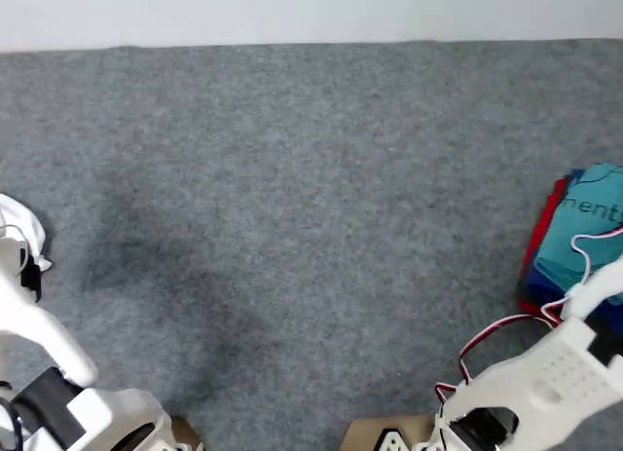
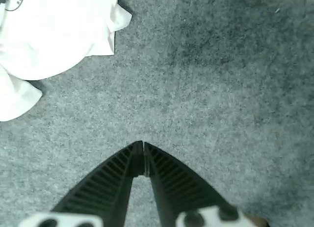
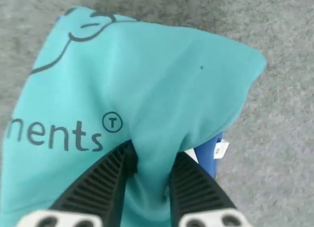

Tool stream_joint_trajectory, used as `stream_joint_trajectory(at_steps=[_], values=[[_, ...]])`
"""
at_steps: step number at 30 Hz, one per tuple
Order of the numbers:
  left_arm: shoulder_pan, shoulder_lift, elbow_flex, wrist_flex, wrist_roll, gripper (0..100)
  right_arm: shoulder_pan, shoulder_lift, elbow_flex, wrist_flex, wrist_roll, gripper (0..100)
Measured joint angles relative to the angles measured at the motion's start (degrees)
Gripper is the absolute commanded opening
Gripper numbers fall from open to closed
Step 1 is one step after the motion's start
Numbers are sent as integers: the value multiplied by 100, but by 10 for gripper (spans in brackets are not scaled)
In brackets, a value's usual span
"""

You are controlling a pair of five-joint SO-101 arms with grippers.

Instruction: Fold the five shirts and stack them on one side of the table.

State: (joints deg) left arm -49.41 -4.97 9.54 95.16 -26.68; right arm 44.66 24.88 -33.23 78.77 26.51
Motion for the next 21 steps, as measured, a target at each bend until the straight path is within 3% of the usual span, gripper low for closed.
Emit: stream_joint_trajectory(at_steps=[6, 9, 16, 18, 21], values=[[0, 0, 0, 0, 0, 7, 220, 404, 0, -290, 237, 225], [0, 0, 0, 0, 0, 7, 334, 404, -53, -246, 105, 257], [0, 0, 0, 0, 0, 7, 308, 369, -1468, 1248, -123, 249], [0, 0, 0, 0, 0, 7, 220, 255, -1855, 1776, -132, 200], [0, 0, 0, 0, 0, 7, 0, 123, -2075, 2163, -132, 46]])
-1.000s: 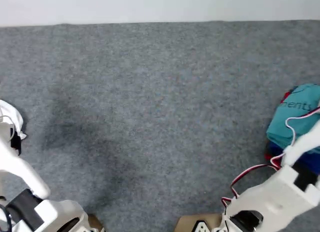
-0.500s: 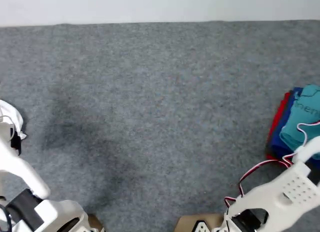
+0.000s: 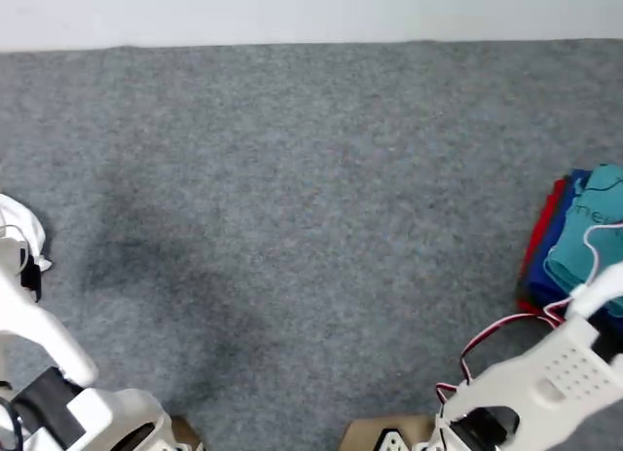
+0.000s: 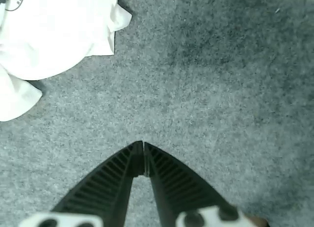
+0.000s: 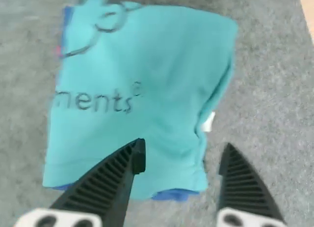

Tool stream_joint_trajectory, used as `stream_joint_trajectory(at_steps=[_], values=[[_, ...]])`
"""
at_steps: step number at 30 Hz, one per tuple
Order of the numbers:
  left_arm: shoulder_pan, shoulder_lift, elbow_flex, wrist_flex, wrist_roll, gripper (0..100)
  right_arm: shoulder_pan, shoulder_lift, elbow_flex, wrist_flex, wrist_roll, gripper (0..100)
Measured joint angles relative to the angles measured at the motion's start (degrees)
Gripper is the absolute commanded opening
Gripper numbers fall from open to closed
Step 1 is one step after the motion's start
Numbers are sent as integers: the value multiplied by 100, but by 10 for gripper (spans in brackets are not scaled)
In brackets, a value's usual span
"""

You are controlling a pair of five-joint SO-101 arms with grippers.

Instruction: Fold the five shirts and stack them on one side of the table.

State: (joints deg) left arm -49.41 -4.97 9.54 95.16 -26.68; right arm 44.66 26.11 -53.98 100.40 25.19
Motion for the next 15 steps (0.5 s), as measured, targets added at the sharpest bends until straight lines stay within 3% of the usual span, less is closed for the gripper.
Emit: stream_joint_trajectory(at_steps=[1, 3, 7, 15], values=[[0, 0, 0, 0, 0, 7, -44, 0, 44, 9, 0, 1], [0, 0, 0, 0, 0, 7, -62, 0, 255, 9, 0, 34], [0, 0, 0, 0, 0, 7, -26, 132, 774, 9, 211, 8], [0, 0, 0, 0, 0, 7, 730, 800, 1407, 9, 932, 9]])
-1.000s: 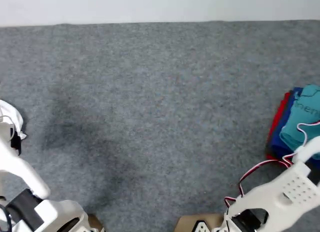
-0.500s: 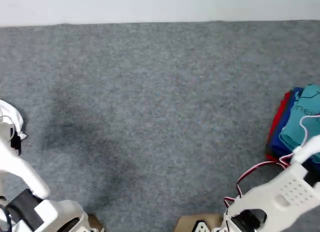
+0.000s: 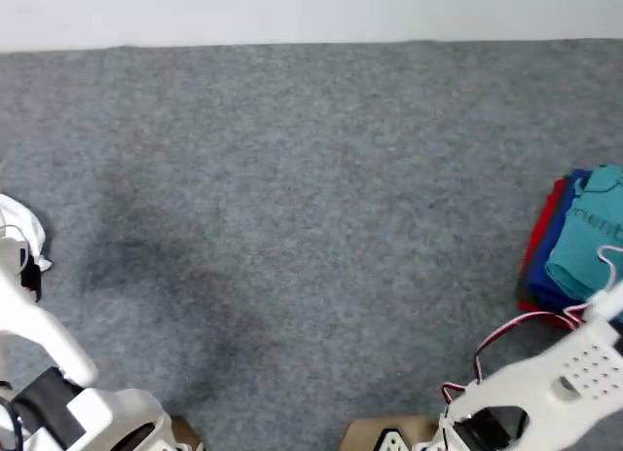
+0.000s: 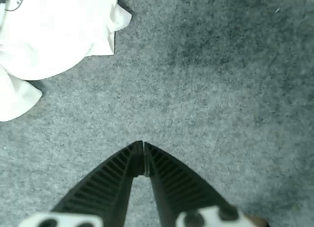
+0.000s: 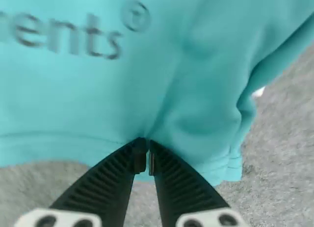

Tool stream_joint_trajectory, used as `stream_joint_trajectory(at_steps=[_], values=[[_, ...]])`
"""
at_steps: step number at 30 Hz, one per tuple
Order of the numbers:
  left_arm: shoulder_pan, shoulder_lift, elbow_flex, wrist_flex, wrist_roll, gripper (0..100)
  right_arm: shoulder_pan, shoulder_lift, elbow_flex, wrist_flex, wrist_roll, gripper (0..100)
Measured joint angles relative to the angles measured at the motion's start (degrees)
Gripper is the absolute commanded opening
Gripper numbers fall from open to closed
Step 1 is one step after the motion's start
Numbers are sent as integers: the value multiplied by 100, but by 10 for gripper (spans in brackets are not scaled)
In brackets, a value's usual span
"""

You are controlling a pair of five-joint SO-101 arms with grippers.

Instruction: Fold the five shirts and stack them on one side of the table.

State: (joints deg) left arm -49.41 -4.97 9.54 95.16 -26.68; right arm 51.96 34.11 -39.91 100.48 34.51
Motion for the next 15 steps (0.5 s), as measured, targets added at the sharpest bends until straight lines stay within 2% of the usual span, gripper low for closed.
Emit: stream_joint_trajectory(at_steps=[7, 15], values=[[0, 0, 0, 0, 0, 7, 607, 229, 0, 0, 334, 9], [0, 0, 0, -62, 0, 7, 176, -545, -79, 0, 343, 10]])
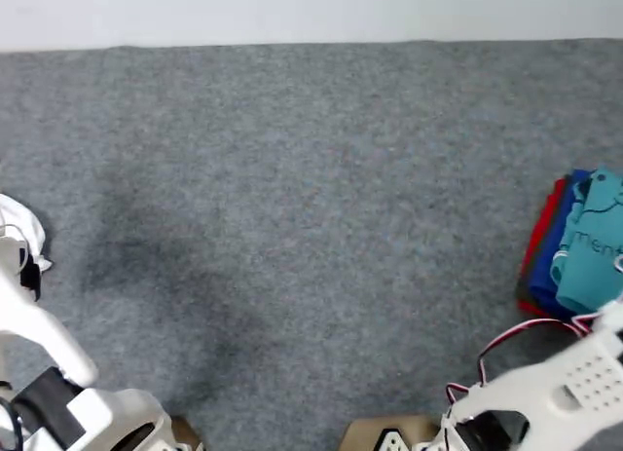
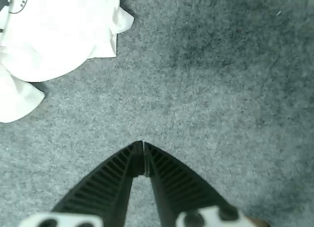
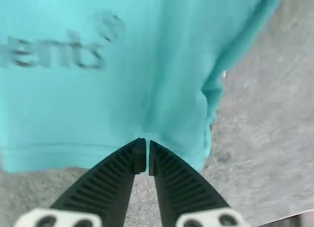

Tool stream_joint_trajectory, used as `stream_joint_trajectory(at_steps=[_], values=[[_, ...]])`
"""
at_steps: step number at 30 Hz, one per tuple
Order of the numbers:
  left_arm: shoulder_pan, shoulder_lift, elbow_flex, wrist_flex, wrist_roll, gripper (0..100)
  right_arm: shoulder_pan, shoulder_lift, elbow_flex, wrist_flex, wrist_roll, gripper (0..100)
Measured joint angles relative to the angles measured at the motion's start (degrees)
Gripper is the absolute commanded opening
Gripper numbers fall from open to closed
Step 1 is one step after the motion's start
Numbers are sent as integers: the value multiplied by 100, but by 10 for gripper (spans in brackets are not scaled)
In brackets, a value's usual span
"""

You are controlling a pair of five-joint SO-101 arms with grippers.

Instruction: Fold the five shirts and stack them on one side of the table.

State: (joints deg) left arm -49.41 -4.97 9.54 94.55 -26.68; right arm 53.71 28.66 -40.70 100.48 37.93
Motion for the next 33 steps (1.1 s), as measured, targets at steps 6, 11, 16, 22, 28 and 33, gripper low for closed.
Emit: stream_joint_trajectory(at_steps=[6, 11, 16, 22, 28, 33], values=[[0, 0, 0, 0, 0, 7, -273, -308, 0, -527, 0, 10], [0, 0, 0, 0, 0, 7, -149, 176, -79, -1829, 9, 9], [0, 0, 0, 0, 0, 7, 149, 862, -79, -2954, 9, 9], [0, 0, 0, 0, 0, 7, 167, 1125, -220, -3341, 9, 9], [0, 0, 0, 0, 0, 7, -70, 563, -738, -2277, 9, 9], [0, 0, 0, 0, 0, 7, -360, 35, -870, -897, 18, 9]])
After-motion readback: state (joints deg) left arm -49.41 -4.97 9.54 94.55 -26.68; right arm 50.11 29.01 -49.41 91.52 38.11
